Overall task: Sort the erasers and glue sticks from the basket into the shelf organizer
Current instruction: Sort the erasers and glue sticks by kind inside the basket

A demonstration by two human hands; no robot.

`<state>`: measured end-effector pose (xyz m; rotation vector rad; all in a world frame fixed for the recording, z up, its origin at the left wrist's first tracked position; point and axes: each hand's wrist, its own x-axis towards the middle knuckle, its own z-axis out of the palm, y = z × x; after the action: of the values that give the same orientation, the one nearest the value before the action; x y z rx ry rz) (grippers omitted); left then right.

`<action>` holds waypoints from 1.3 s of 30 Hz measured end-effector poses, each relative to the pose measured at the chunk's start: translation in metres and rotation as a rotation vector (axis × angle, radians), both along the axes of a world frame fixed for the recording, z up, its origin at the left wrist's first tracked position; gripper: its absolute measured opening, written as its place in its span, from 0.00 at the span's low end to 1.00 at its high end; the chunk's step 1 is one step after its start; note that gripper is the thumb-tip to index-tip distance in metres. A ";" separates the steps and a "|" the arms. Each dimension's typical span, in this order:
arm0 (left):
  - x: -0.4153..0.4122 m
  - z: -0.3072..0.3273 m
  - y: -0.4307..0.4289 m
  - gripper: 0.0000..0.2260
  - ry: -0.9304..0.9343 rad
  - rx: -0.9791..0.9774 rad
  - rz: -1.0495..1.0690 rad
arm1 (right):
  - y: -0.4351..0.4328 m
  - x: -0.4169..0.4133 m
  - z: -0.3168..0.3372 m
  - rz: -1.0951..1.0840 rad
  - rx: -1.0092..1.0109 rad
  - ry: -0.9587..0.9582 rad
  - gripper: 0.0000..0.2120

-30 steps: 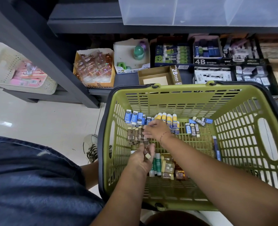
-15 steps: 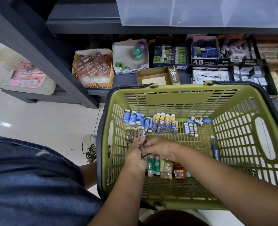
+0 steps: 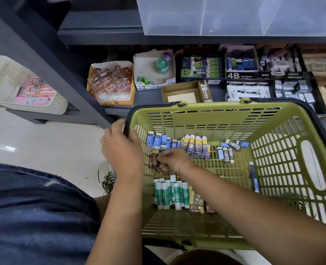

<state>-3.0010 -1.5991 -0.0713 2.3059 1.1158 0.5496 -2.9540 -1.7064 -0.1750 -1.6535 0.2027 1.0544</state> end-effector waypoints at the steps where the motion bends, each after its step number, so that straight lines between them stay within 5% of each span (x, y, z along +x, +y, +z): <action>1: -0.003 -0.006 0.002 0.13 0.075 -0.058 0.010 | -0.006 0.002 0.001 0.017 -0.008 -0.030 0.01; 5: -0.004 -0.012 0.004 0.16 0.203 -0.065 0.021 | -0.058 0.022 -0.002 0.061 -0.187 -0.145 0.07; 10: -0.002 -0.011 0.000 0.16 0.215 -0.025 0.044 | -0.140 0.055 -0.019 -0.160 -0.641 -0.317 0.10; 15: -0.002 -0.010 -0.002 0.15 0.201 -0.002 0.050 | -0.159 0.062 -0.043 -0.114 -0.827 -0.186 0.44; 18: -0.003 -0.010 -0.002 0.14 0.196 0.007 0.045 | -0.146 0.055 -0.049 0.019 -0.909 -0.154 0.53; 29: 0.001 -0.015 -0.003 0.15 0.187 0.054 0.083 | -0.156 0.051 -0.043 0.150 -0.945 -0.309 0.35; 33: 0.005 -0.013 -0.030 0.11 -0.199 0.171 -0.092 | -0.161 0.048 -0.028 0.125 -0.821 -0.340 0.26; 36: 0.011 -0.018 -0.077 0.09 -0.234 -0.214 -0.299 | -0.149 0.047 -0.009 0.137 -0.705 -0.482 0.18; 39: 0.005 -0.031 -0.109 0.15 -0.024 -0.765 -0.307 | -0.124 0.040 0.016 0.163 -0.550 -0.546 0.18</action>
<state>-2.9957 -1.7076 -0.1026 1.7298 0.7515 0.0103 -2.9138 -1.8306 -0.1586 -2.4259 -0.0101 0.6513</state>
